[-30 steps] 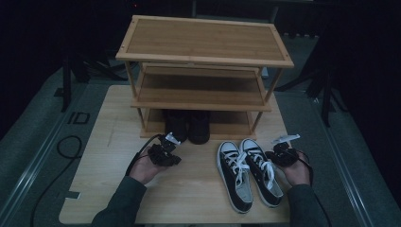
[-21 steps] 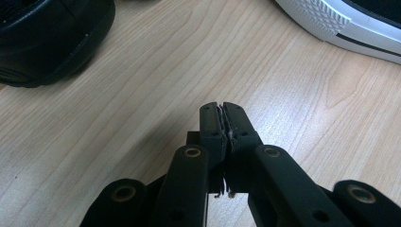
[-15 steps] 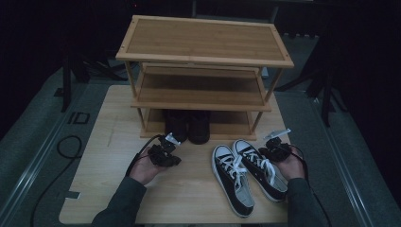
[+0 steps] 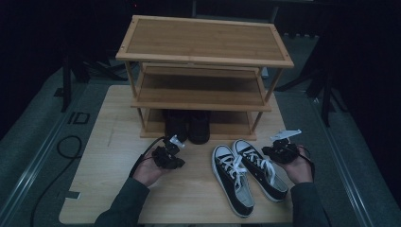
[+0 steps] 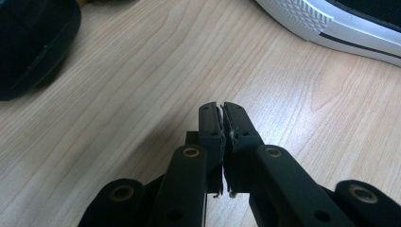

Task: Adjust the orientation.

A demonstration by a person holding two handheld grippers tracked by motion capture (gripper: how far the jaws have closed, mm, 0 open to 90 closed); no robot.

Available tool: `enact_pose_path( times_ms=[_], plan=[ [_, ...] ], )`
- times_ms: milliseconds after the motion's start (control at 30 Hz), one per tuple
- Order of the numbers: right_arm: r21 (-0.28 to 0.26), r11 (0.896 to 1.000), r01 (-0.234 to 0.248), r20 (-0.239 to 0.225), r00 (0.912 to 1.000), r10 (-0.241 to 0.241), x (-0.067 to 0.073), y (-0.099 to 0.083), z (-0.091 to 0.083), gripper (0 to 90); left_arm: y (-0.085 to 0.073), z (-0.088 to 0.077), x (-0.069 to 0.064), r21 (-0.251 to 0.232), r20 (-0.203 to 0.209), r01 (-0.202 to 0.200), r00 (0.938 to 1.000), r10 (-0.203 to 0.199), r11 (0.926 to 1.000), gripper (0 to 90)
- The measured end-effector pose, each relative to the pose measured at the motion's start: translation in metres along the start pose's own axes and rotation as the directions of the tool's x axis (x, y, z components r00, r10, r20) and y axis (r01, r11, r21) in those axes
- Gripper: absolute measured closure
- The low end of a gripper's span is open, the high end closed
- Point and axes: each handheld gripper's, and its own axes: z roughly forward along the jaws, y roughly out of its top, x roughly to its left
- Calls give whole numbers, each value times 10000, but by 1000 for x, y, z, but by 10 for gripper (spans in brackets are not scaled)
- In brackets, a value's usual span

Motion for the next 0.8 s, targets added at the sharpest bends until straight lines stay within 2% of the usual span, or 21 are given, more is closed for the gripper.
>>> enact_pose_path(
  times_ms=[167,333,433,667,800],
  plan=[
    [-259,9996,145,-223,9996,-151,8,2,-15,832,0,1,-1,6,18,-51,10000,51,10000,870],
    [-399,9988,281,-411,9987,-297,14,5,-22,826,1,2,-1,32,28,-59,10000,59,10000,864],
    [-481,9975,516,-665,9963,-547,20,8,-27,812,1,2,-1,56,23,-79,10000,79,10000,861],
    [-536,9953,806,-930,9920,-853,31,12,-36,781,1,2,-2,-30,35,22,10000,-22,10000,857],
    [-612,9926,1049,-1162,9870,-1115,42,15,-42,763,1,2,-2,-35,7,18,10000,-18,10000,840]
  ],
)
